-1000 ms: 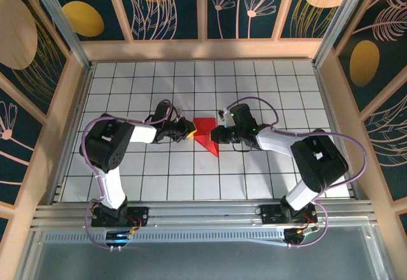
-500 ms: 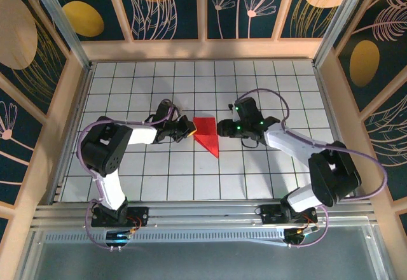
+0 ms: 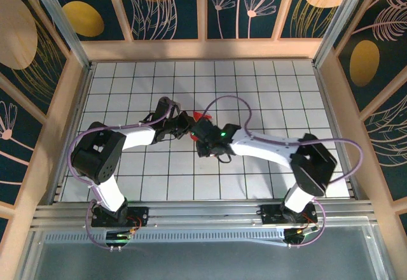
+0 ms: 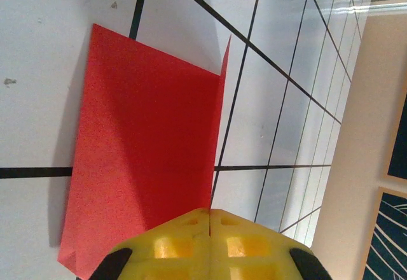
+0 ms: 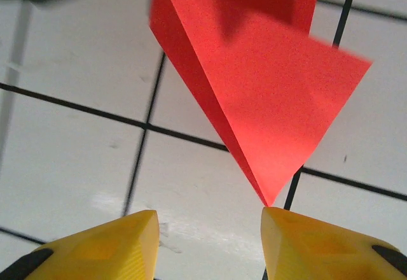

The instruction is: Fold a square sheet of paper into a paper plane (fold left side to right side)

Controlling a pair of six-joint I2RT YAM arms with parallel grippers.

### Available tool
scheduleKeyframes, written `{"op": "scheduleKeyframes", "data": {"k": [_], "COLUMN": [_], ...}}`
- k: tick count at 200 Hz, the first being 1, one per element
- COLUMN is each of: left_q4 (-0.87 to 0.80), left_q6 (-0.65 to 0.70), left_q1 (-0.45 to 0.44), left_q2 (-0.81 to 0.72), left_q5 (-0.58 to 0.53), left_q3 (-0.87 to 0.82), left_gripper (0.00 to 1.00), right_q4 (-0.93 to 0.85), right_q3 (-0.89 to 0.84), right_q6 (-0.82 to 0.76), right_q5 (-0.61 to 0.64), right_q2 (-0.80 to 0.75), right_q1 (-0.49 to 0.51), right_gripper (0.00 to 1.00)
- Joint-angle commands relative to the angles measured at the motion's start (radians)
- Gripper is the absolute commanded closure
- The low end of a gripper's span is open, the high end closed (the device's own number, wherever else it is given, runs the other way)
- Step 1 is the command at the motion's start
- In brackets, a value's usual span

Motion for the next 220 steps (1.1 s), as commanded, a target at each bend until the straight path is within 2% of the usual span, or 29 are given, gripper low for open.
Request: {"op": "scheduleKeyframes", "data": {"k": [1, 41, 90, 220], "left_q4": [-0.011, -0.012, -0.021, -0.038], "left_q6": [-0.052, -0.058, -0.054, -0.041], "left_q1": [-0.01, -0.013, -0.013, -0.013], "left_q2": [-0.01, -0.008, -0.003, -0.007], "left_q5": [0.001, 0.0, 0.0, -0.004], "left_q3": [-0.005, 0.002, 0.011, 0.007], "left_gripper": [1.0, 1.0, 1.0, 1.0], "right_q4": [-0.06, -0.024, 0.026, 0.094], "right_q3": [0.043, 0.051, 0.028, 0.0], "right_q6": [0.077, 0.07, 0.026, -0.022], "right_q5": [0.157, 0.232, 0.263, 0.328], "right_q2": [0.058, 0.115, 0.156, 0.21], "right_q1": [0.035, 0.048, 0.042, 0.029], "right_gripper": [0.53, 0.57, 0.62, 0.67]}}
